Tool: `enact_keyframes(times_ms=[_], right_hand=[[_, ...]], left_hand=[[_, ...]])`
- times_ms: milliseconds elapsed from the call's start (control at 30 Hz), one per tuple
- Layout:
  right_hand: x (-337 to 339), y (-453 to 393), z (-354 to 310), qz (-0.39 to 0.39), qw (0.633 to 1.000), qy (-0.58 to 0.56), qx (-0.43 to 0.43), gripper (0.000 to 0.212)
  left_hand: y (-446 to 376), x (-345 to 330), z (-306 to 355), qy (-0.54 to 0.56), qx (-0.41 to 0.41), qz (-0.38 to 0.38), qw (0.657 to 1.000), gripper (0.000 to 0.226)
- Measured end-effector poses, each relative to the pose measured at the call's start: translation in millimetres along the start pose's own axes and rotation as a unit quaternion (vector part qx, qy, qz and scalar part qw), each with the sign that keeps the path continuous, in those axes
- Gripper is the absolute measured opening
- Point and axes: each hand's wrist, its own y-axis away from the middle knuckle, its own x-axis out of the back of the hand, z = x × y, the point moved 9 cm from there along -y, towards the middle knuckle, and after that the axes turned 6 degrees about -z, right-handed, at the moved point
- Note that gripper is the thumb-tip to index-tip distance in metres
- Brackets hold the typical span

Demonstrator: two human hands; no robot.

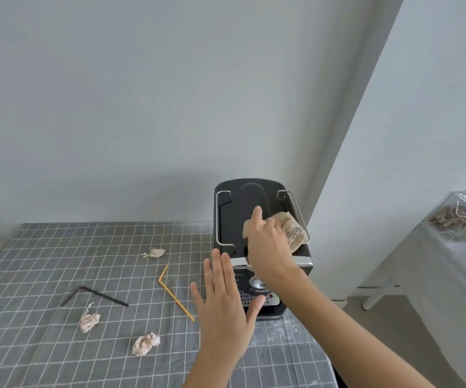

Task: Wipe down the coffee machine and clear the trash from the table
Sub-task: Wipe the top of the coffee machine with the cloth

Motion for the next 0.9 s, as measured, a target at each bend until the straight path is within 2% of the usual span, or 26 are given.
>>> enact_keyframes(times_ms=[67,133,200,267,300,333,367,400,467,533,600,800,900], right_hand=[[20.9,-3.6,11.5,-0.009,0.998,-0.065,0.018,0.057],[47.9,-12.9,39.7,-0.007,0.969,-0.246,-0.005,0.038],[62.2,-27.4,71.2,0.003,0.893,-0.448,-0.039,0.027],[62.0,-41.5,90.4,0.010,0.819,-0.570,-0.060,0.018],[59.0,-46.4,93.2,0.014,0.817,-0.573,-0.063,0.016],[53.2,-50.9,92.5,0.016,0.849,-0.525,-0.058,0.021],[43.7,-51.9,85.0,0.008,0.903,-0.427,-0.037,0.032],[27.1,-51.3,74.6,-0.013,0.943,-0.333,-0.014,0.041],[-0.1,-38.4,53.5,-0.023,0.983,-0.180,0.005,0.053],[-10.7,-25.4,36.4,0.014,0.997,-0.073,0.022,0.053],[-12.5,-29.4,31.5,0.015,0.999,-0.035,0.023,0.048],[-10.1,-93.9,24.2,-0.077,0.993,-0.066,0.058,0.043],[-6.2,-86.1,21.7,-0.060,0.996,-0.049,0.048,0.041]], left_hand=[[-0.4,-0.9,-0.6,-0.001,-0.006,-0.001,1.000,0.096],[-0.1,-1.6,-1.1,-0.006,-0.011,-0.002,1.000,0.095],[0.4,-1.7,-1.5,-0.010,-0.014,-0.003,1.000,0.095],[0.4,-2.3,-2.0,-0.008,-0.016,-0.002,1.000,0.094],[0.1,-2.7,-2.1,-0.006,-0.016,-0.001,1.000,0.094],[-0.1,-3.3,-2.3,-0.004,-0.015,0.000,1.000,0.094],[-0.2,-4.3,-2.4,-0.002,-0.014,-0.002,1.000,0.095],[-0.1,-5.3,-2.4,-0.001,-0.014,-0.003,1.000,0.095],[0.2,-7.0,-2.9,0.002,-0.013,-0.004,1.000,0.096],[0.9,-7.8,-3.4,0.004,-0.012,-0.002,1.000,0.096],[1.5,-7.2,-2.9,0.003,-0.014,0.003,1.000,0.095],[-0.2,-4.3,-0.5,0.001,-0.006,0.006,1.000,0.095],[0.4,-4.1,-0.1,-0.006,-0.003,-0.001,1.000,0.098]])
